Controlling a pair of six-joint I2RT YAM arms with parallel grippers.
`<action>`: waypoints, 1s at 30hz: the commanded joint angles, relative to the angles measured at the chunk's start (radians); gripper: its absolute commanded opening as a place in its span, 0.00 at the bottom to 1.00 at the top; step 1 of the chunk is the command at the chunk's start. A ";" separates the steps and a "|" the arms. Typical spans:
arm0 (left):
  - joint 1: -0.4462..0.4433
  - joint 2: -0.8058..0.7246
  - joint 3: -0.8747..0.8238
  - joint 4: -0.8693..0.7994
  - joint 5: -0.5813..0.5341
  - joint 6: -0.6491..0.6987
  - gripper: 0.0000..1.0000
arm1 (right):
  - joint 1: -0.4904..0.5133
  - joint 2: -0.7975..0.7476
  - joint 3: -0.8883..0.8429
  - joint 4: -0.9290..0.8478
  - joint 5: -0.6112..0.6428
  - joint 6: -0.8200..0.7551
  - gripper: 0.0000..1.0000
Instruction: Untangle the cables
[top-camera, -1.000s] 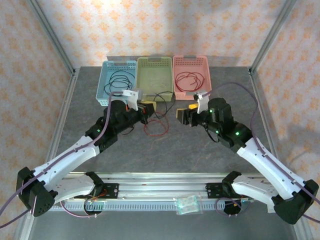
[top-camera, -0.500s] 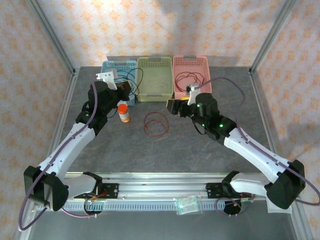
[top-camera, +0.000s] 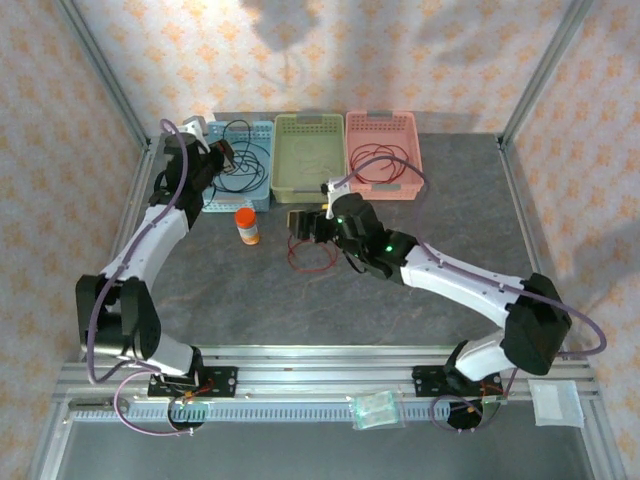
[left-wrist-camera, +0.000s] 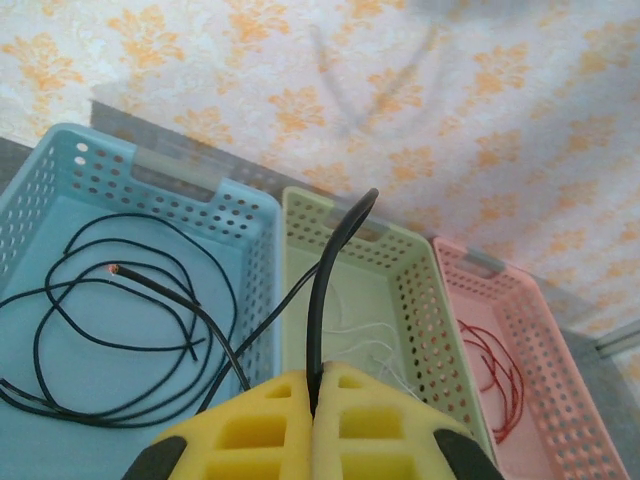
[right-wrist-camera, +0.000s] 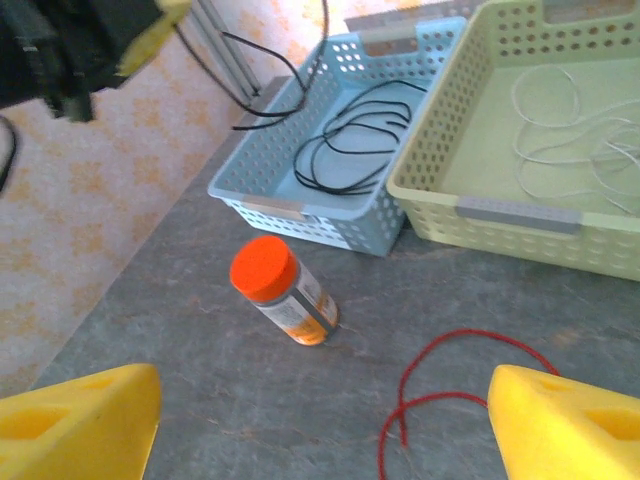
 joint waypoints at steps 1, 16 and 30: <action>0.026 0.082 0.081 0.043 0.055 -0.038 0.00 | 0.010 0.025 0.041 0.148 0.019 0.017 0.93; 0.044 0.514 0.385 -0.142 -0.006 -0.055 0.13 | 0.011 0.018 0.060 0.079 0.051 -0.002 1.00; 0.038 0.393 0.307 -0.169 -0.129 -0.048 0.95 | 0.011 -0.030 -0.024 -0.105 0.174 0.076 0.98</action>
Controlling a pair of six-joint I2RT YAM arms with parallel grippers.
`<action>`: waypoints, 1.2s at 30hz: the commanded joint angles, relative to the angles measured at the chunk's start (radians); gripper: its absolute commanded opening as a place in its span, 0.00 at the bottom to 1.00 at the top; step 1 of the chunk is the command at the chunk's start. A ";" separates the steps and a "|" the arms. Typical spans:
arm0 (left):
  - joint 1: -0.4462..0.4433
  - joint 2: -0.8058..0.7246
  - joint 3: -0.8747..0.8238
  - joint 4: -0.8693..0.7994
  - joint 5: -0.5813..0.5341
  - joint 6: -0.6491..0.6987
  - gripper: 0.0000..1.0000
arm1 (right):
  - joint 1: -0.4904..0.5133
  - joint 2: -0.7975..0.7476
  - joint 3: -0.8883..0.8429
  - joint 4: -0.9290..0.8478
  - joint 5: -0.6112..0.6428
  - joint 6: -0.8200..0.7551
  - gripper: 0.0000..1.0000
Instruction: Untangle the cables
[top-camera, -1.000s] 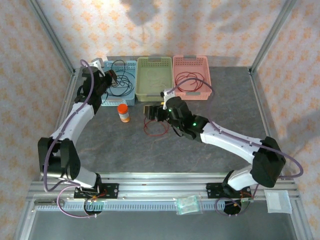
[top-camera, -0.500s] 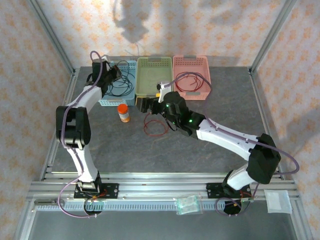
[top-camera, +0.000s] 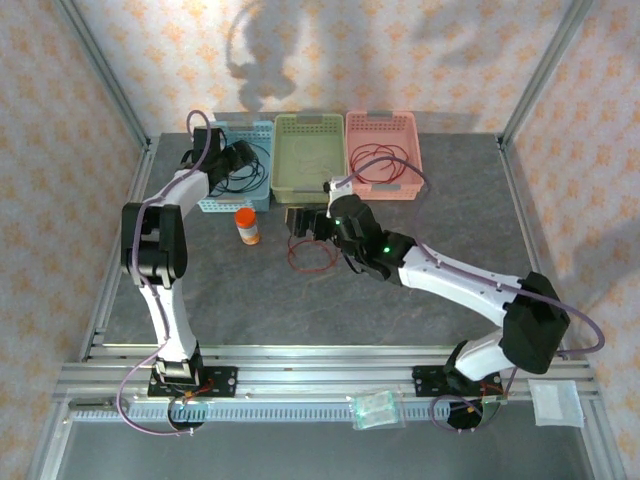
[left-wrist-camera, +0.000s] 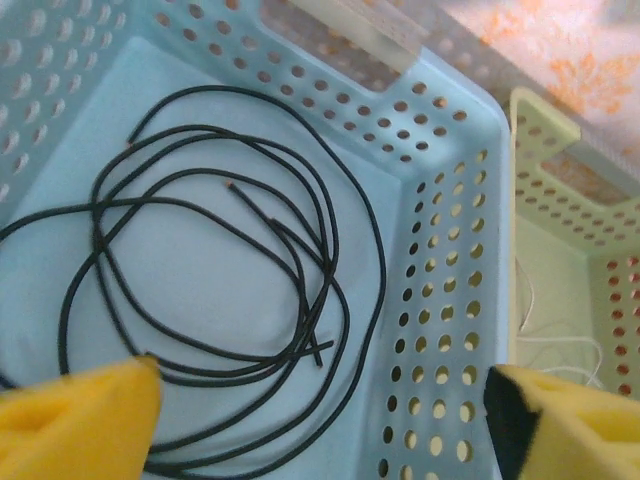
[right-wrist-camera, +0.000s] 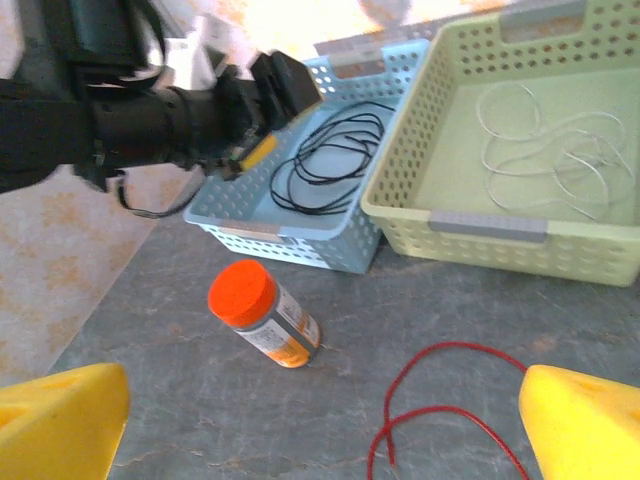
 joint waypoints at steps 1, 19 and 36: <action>0.003 -0.153 -0.041 -0.014 -0.070 0.011 0.99 | 0.004 -0.030 -0.030 -0.109 0.093 0.049 0.96; -0.254 -0.926 -0.695 0.007 -0.155 -0.006 0.99 | 0.004 0.248 0.048 -0.284 -0.013 0.079 0.71; -0.324 -1.386 -1.103 -0.162 -0.127 -0.229 0.94 | 0.008 0.616 0.409 -0.373 -0.033 0.101 0.50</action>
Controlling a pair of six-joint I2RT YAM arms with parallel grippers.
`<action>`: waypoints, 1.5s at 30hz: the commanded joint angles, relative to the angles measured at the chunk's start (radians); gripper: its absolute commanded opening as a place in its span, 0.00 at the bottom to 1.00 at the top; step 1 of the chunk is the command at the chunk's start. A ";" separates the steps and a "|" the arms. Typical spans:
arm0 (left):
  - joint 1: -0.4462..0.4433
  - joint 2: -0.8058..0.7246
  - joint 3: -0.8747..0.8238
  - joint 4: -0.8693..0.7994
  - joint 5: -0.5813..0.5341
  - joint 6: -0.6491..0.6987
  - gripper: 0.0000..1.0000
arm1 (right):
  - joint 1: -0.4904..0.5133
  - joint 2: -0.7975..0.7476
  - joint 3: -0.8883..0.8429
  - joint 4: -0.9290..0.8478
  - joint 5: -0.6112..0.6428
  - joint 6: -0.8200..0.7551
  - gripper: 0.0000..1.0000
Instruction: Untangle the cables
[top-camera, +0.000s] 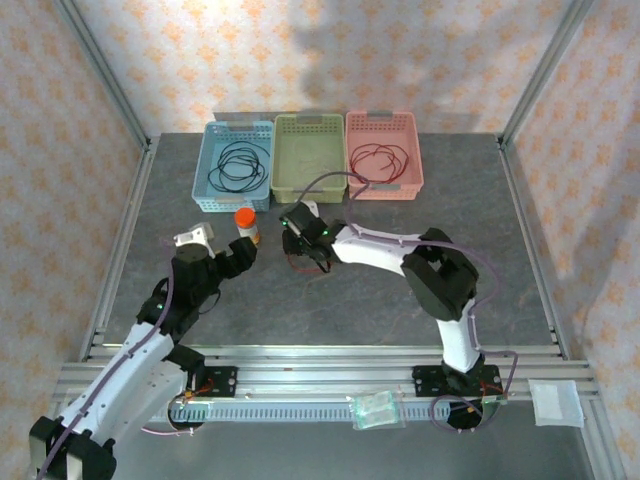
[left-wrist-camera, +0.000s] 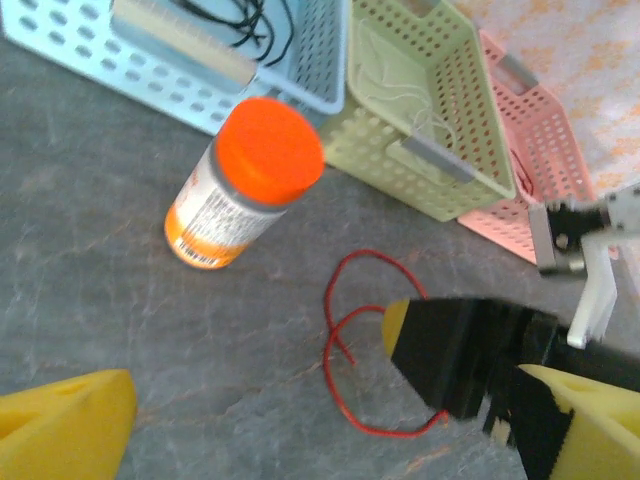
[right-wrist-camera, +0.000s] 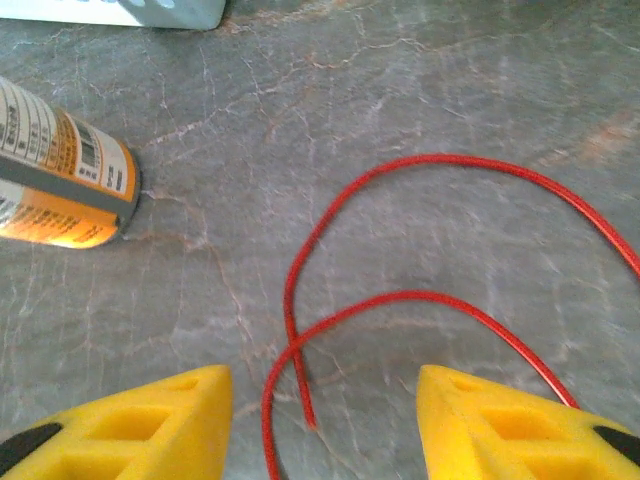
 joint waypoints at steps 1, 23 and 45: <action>-0.006 -0.047 -0.046 -0.037 0.020 -0.070 0.93 | 0.008 0.067 0.087 -0.074 0.029 -0.013 0.48; 0.230 -0.070 -0.224 0.208 0.341 -0.236 0.85 | 0.008 0.357 0.437 -0.265 0.121 -0.069 0.35; 0.230 -0.074 -0.223 0.188 0.311 -0.198 0.85 | 0.013 0.311 0.358 -0.216 0.090 -0.036 0.00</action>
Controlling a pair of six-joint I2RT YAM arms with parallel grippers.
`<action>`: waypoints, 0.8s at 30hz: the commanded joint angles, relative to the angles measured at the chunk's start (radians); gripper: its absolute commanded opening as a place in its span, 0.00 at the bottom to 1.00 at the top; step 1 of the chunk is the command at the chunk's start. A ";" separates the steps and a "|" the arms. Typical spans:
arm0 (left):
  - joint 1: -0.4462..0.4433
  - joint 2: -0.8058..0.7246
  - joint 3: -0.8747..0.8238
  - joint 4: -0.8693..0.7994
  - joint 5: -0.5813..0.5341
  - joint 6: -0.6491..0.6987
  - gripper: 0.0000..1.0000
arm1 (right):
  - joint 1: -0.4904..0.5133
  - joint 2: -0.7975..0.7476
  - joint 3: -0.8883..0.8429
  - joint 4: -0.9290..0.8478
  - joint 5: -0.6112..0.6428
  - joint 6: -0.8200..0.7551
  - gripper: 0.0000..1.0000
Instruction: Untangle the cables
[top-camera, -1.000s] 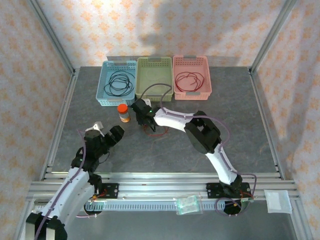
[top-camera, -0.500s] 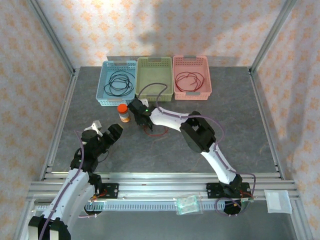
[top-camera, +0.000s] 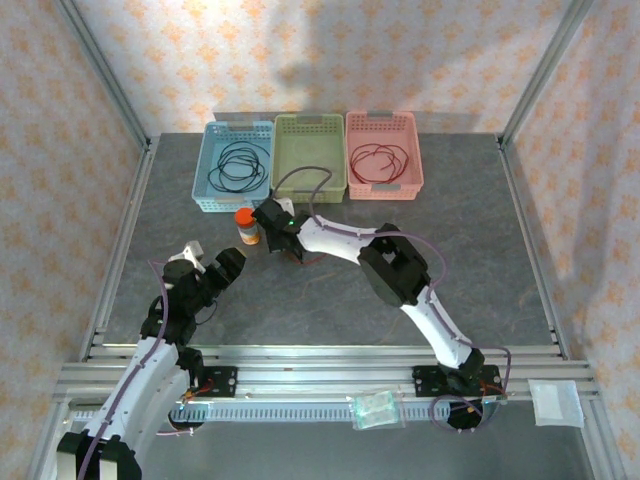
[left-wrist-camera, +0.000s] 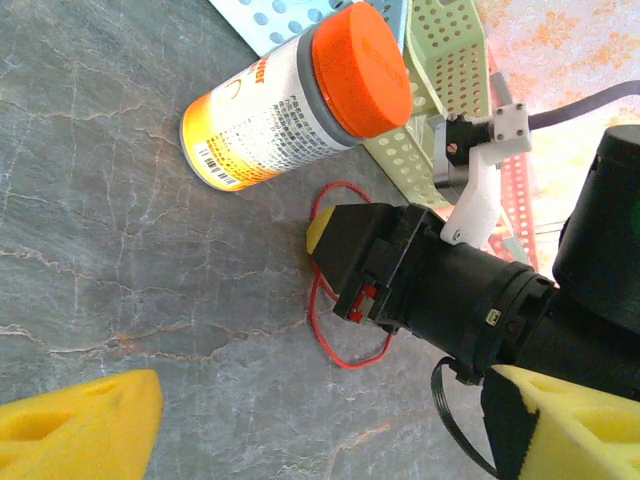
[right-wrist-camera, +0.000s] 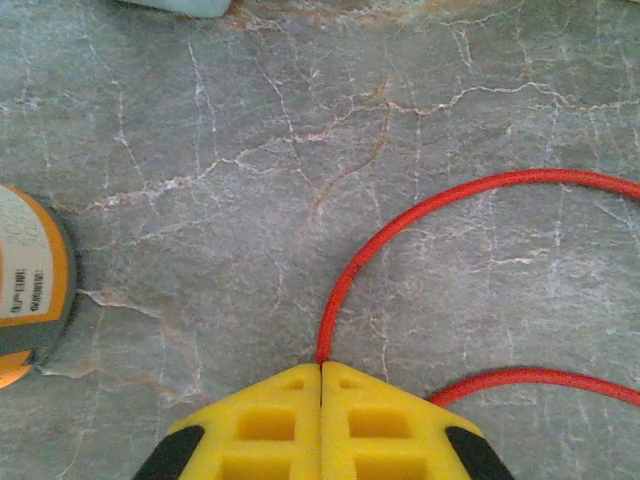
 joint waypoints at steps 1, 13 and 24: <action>0.009 0.000 0.000 0.004 -0.011 0.031 0.85 | -0.006 -0.051 -0.073 0.002 -0.007 0.032 0.00; -0.068 0.065 -0.005 0.109 -0.034 0.060 0.88 | -0.006 -0.413 -0.473 0.238 -0.064 0.080 0.00; -0.254 0.254 0.003 0.312 -0.108 0.029 0.89 | -0.005 -0.701 -0.774 0.313 0.003 0.176 0.00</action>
